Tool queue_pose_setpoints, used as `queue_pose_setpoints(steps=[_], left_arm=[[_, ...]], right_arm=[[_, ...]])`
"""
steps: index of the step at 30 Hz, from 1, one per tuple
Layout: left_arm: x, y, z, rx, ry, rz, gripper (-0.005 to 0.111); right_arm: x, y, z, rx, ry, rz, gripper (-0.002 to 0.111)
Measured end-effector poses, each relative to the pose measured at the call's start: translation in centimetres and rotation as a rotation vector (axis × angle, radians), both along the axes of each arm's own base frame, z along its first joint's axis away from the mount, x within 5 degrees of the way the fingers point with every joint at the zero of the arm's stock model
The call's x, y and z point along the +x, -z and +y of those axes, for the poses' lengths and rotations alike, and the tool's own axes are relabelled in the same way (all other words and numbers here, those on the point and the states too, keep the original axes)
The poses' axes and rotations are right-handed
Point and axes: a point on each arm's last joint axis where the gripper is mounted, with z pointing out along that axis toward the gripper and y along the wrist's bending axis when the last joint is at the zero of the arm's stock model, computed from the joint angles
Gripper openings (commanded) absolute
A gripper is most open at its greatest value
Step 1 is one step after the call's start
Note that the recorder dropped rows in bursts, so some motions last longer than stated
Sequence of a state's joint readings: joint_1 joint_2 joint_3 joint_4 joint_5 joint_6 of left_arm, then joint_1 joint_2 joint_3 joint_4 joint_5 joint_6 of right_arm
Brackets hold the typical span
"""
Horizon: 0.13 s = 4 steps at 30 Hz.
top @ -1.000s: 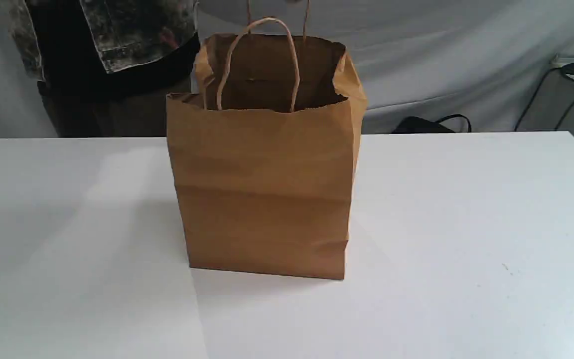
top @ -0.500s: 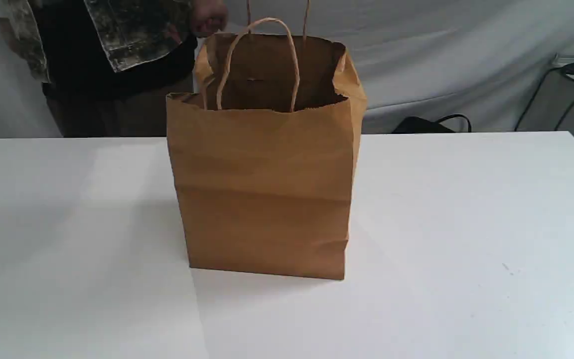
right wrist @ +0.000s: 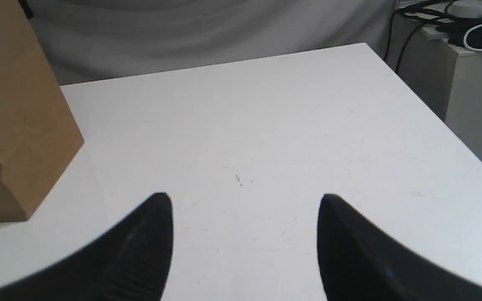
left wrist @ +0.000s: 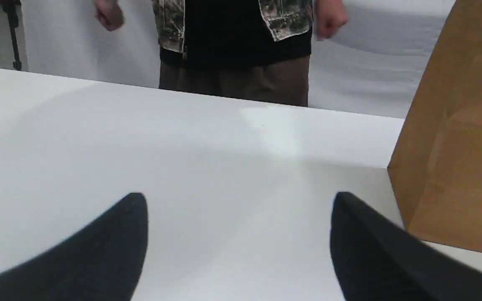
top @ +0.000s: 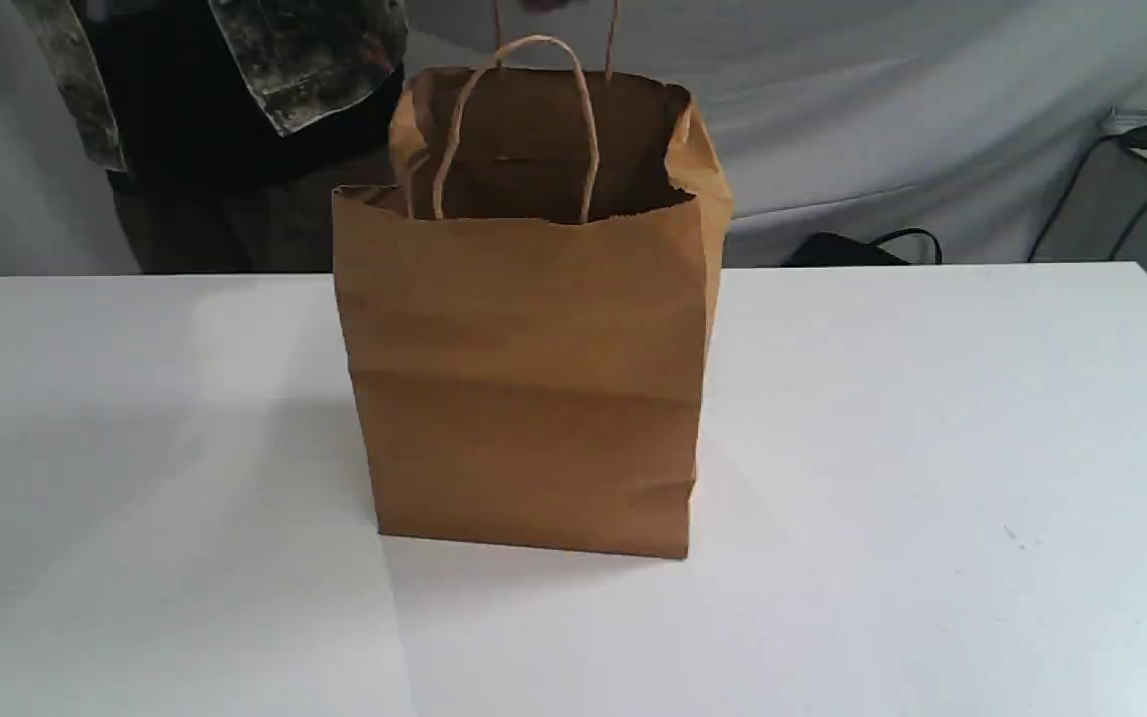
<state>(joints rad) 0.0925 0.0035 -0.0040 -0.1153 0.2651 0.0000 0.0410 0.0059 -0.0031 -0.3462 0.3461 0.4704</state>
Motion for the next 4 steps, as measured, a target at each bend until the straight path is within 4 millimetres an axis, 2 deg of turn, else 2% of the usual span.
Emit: queue_pose_setpoints(steps=[4], left_arm=[[0.0,0.0,0.0,0.0,0.0,0.0,0.064]], right_arm=[[0.0,0.0,0.0,0.0,0.0,0.0,0.052]])
